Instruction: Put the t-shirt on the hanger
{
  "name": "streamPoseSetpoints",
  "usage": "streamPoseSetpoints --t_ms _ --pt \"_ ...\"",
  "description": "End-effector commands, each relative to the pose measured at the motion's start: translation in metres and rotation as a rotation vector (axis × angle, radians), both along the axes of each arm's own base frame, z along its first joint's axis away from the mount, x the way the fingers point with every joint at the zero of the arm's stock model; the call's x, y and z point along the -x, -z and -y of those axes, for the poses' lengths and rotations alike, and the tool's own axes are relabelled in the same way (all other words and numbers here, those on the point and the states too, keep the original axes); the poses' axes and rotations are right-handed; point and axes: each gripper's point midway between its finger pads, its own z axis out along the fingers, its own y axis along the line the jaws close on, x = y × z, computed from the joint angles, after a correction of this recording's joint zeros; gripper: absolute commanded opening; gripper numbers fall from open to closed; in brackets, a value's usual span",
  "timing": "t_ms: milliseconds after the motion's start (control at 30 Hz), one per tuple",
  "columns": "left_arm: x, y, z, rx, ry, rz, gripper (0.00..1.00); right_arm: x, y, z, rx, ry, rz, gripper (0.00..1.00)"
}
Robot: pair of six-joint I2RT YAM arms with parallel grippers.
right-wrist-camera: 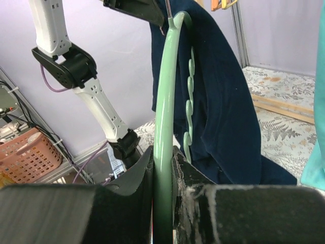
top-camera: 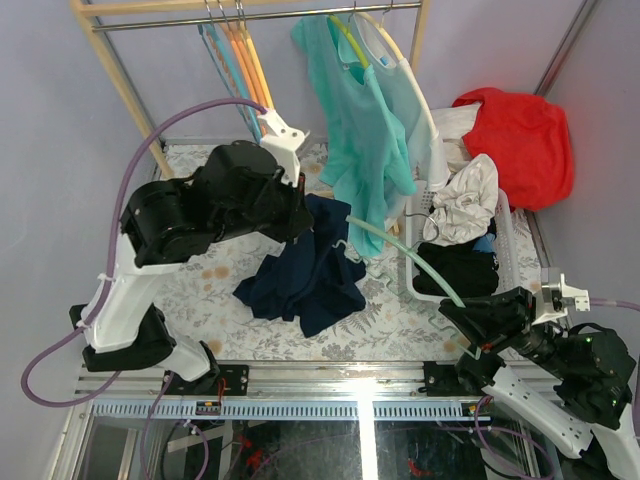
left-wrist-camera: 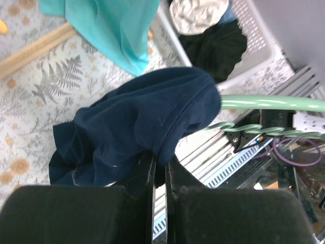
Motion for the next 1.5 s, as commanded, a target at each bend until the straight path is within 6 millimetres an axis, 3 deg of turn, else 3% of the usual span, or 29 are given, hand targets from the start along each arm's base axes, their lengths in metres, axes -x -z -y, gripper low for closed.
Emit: streamPoseSetpoints --t_ms 0,167,367,467,667,900,1467 --pt "-0.002 -0.049 -0.001 0.107 0.03 0.139 0.0 0.011 -0.051 0.005 -0.177 -0.033 0.133 0.0" --pt "-0.004 -0.081 -0.005 0.202 0.005 0.205 0.0 0.019 -0.074 0.01 -0.235 -0.056 0.19 0.0" --pt "-0.012 -0.081 -0.015 0.233 -0.084 0.237 0.0 0.03 -0.098 0.013 -0.244 -0.095 0.234 0.0" --pt "-0.015 -0.082 -0.021 0.225 -0.112 0.244 0.0 0.038 -0.101 0.007 -0.225 -0.152 0.244 0.0" --pt "-0.018 -0.076 -0.037 0.187 -0.178 0.25 0.01 0.047 -0.086 -0.017 -0.151 -0.283 0.23 0.0" --pt "-0.019 -0.062 -0.05 0.128 -0.22 0.237 0.01 0.036 -0.069 -0.039 -0.105 -0.315 0.208 0.0" --pt "-0.018 -0.057 -0.033 0.126 -0.159 0.215 0.01 -0.019 -0.035 -0.069 -0.2 -0.185 0.012 0.0"
